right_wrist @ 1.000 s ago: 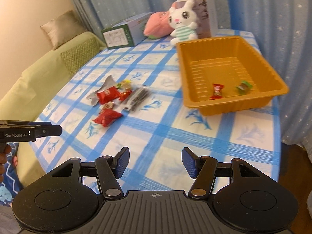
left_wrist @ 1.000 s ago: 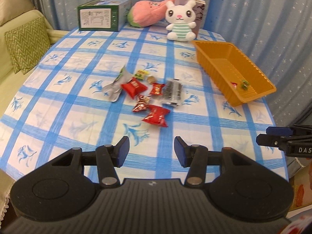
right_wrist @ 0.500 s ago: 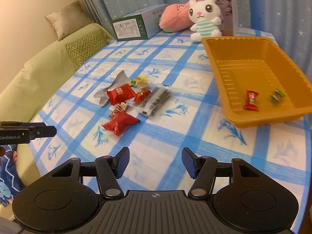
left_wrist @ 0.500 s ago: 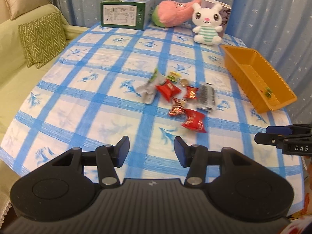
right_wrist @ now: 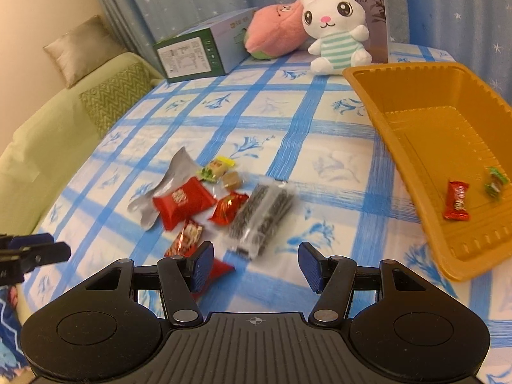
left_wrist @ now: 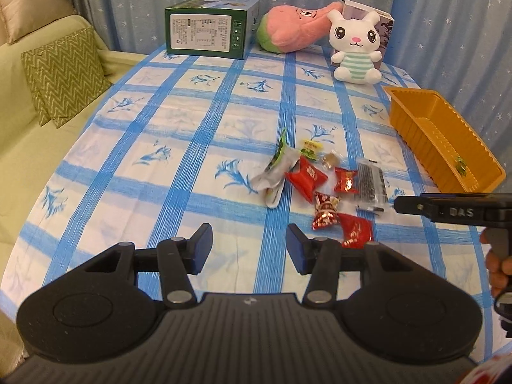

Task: Organize snacks
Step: 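Grasp the clear packet of dark sticks with the right gripper while the left grasps a red candy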

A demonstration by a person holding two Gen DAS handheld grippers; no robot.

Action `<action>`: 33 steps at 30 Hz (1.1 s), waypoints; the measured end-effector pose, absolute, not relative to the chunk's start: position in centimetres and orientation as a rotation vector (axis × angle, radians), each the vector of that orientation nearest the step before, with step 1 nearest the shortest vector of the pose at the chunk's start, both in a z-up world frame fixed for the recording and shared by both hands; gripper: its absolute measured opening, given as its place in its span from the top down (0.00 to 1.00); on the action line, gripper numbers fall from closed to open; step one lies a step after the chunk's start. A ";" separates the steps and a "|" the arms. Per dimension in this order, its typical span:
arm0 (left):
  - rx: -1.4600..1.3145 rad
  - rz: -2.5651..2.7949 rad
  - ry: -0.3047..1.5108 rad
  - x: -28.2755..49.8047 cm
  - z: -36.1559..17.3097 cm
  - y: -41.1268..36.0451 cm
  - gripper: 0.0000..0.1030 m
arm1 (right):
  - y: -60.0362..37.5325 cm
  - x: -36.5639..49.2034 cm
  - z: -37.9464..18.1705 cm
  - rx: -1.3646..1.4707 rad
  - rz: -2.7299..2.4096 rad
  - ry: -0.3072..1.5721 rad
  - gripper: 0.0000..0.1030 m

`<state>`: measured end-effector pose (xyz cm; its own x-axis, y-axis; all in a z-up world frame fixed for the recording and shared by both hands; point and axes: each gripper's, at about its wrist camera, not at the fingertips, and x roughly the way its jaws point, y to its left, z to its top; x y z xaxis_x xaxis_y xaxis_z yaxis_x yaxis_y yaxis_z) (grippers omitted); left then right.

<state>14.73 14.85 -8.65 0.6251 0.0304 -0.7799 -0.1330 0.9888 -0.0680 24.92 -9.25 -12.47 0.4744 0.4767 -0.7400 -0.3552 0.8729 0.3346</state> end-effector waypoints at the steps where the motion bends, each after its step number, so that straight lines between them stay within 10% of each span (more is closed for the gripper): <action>1: -0.121 0.088 0.892 15.1 -8.7 14.9 0.54 | -8.9 25.3 -12.7 0.144 0.496 0.953 0.42; 33: -0.017 -0.122 0.933 22.5 -11.1 14.0 0.56 | -3.3 29.3 -16.0 -0.017 0.358 0.950 0.65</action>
<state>22.52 14.01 -11.14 0.5888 -0.1120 -0.8005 0.0977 0.9930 -0.0671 29.34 -3.28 -15.98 0.5278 0.2919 -0.7976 -0.3070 0.9412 0.1413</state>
